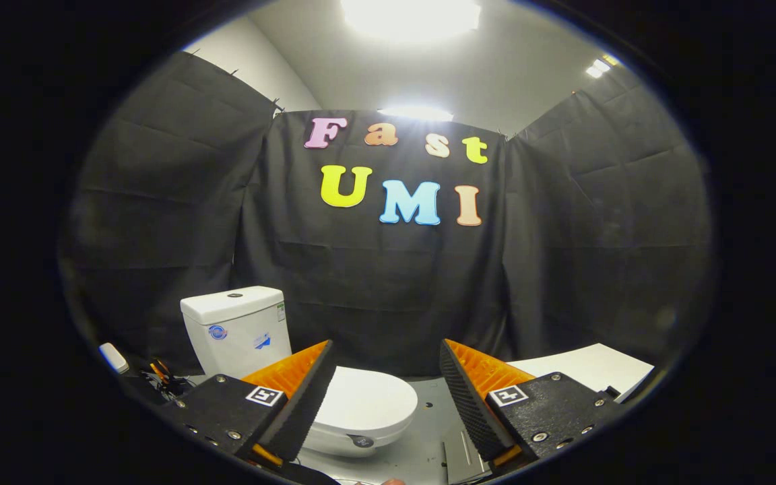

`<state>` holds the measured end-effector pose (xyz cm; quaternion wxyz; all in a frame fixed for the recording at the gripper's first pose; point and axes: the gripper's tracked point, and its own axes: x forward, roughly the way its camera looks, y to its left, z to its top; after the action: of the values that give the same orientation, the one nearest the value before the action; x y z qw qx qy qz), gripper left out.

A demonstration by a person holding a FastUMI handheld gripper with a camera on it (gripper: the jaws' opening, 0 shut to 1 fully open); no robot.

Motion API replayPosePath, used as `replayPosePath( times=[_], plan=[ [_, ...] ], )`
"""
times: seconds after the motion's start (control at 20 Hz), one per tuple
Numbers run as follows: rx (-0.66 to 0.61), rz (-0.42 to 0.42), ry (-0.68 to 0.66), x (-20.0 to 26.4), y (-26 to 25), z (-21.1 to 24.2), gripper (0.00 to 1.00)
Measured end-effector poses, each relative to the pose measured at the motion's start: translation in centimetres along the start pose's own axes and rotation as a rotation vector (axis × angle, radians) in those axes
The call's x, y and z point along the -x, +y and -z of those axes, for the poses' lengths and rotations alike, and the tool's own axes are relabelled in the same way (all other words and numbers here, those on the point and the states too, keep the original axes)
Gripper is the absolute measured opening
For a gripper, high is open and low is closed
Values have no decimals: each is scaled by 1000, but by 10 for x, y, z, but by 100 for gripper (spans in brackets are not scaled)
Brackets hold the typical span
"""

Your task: Open the toilet lid.

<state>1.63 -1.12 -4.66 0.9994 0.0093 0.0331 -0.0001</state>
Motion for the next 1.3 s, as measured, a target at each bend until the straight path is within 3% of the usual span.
replayPosePath(
  times=[0.45,0.7,0.8,0.95,1.1,1.3],
  plan=[
    [-42,-23,74,-36,13,58,95],
    [-173,-56,127,-58,23,100,95],
    [-226,-115,138,-64,37,115,95],
    [-264,-128,209,-72,37,159,95],
    [-272,-151,284,-76,46,199,95],
    [-181,-172,388,-82,53,254,96]
  ],
)
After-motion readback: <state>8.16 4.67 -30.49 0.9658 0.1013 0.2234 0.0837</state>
